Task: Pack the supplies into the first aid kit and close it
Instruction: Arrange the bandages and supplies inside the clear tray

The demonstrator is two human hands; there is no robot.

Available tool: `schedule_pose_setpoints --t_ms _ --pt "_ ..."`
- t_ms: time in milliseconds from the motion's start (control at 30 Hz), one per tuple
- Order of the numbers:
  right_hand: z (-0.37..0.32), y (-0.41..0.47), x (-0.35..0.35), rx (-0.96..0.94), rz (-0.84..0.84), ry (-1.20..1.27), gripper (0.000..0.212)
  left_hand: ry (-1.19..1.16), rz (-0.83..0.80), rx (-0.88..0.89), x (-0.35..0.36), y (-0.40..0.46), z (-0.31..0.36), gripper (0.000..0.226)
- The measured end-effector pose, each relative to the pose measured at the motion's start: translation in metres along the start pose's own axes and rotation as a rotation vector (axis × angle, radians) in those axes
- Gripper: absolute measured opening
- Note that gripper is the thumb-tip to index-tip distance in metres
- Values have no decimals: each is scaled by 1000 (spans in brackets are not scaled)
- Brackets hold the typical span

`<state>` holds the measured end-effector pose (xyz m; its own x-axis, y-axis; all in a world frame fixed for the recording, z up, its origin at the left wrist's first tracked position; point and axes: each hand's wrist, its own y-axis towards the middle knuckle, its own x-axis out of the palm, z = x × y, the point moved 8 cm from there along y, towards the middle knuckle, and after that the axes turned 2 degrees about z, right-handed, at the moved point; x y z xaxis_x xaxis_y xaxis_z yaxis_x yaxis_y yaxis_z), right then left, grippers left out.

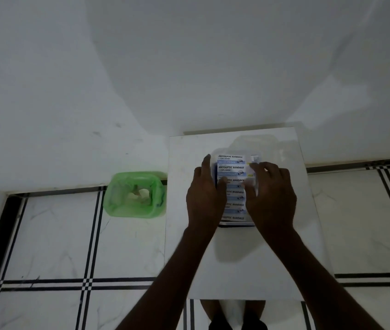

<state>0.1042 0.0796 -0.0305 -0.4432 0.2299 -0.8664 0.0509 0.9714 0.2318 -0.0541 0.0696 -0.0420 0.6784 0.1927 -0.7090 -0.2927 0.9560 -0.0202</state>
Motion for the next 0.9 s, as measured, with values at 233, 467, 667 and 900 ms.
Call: schedule_pose_setpoints --t_ms 233,467,667,900 --pt "74 -4 3 372 105 292 21 64 -62 -77 -4 14 -26 22" --pt "91 -19 71 421 -467 25 17 5 -5 -35 -27 14 -37 18" --pt "95 -14 74 461 -495 173 19 22 17 -119 -63 17 -59 17" --pt "98 12 -19 635 -152 559 29 -89 -42 -212 -38 19 -72 34"
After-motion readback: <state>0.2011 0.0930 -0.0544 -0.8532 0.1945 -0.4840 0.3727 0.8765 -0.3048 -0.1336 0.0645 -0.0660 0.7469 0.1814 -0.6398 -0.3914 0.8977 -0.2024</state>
